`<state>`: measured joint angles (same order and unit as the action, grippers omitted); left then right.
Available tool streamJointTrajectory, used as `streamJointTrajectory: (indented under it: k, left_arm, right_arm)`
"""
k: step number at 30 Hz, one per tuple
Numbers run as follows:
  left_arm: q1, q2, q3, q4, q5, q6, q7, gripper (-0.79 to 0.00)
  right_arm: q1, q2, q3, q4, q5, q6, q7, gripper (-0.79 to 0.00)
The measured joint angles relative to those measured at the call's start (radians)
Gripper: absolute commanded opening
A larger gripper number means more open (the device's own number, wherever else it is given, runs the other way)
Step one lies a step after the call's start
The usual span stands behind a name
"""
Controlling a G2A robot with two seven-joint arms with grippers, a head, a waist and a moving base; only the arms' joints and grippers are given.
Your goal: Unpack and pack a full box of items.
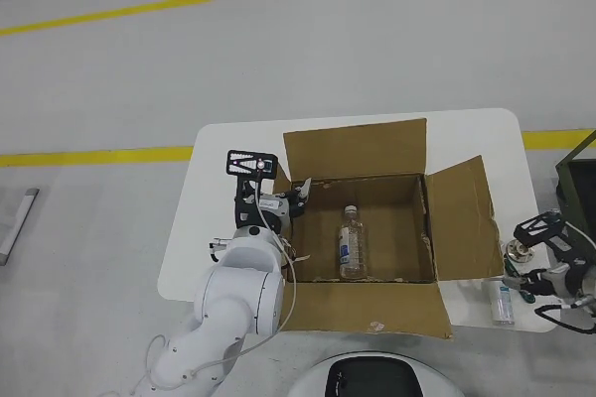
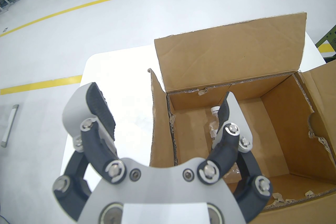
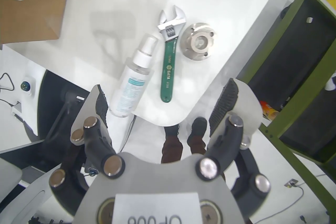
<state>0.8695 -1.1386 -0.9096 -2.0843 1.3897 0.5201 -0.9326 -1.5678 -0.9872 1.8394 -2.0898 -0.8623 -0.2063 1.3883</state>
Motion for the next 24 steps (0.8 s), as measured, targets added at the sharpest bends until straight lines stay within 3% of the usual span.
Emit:
streamJointTrajectory:
  k: [2,4,5,9,10,13,19,24]
  left_arm:
    - [0.0,0.0,0.0,0.0,0.0,0.0,0.0,0.0]
    - [0.0,0.0,0.0,0.0,0.0,0.0,0.0,0.0]
    - [0.0,0.0,0.0,0.0,0.0,0.0,0.0,0.0]
    - [0.0,0.0,0.0,0.0,0.0,0.0,0.0,0.0]
    - [0.0,0.0,0.0,0.0,0.0,0.0,0.0,0.0]
    - [0.0,0.0,0.0,0.0,0.0,0.0,0.0,0.0]
    - [0.0,0.0,0.0,0.0,0.0,0.0,0.0,0.0]
    - [0.0,0.0,0.0,0.0,0.0,0.0,0.0,0.0]
  right_arm:
    - [0.008,0.0,-0.033,-0.006,0.0,0.022,0.016,-0.012]
    - [0.027,0.002,-0.073,-0.003,-0.022,0.034,0.035,-0.2]
    - [0.037,0.002,-0.089,0.0,-0.035,0.039,0.041,-0.4]
    - [0.07,0.004,-0.145,0.015,-0.082,0.072,0.065,-0.394]
    - [0.072,0.004,-0.152,0.018,-0.087,0.079,0.069,-0.332]
    - [0.068,0.005,-0.169,0.023,-0.091,0.093,0.074,-0.394]
    - [0.053,0.008,-0.179,0.025,-0.103,0.105,0.076,-0.413]
    - [0.041,0.009,-0.183,0.032,-0.113,0.123,0.071,-0.323]
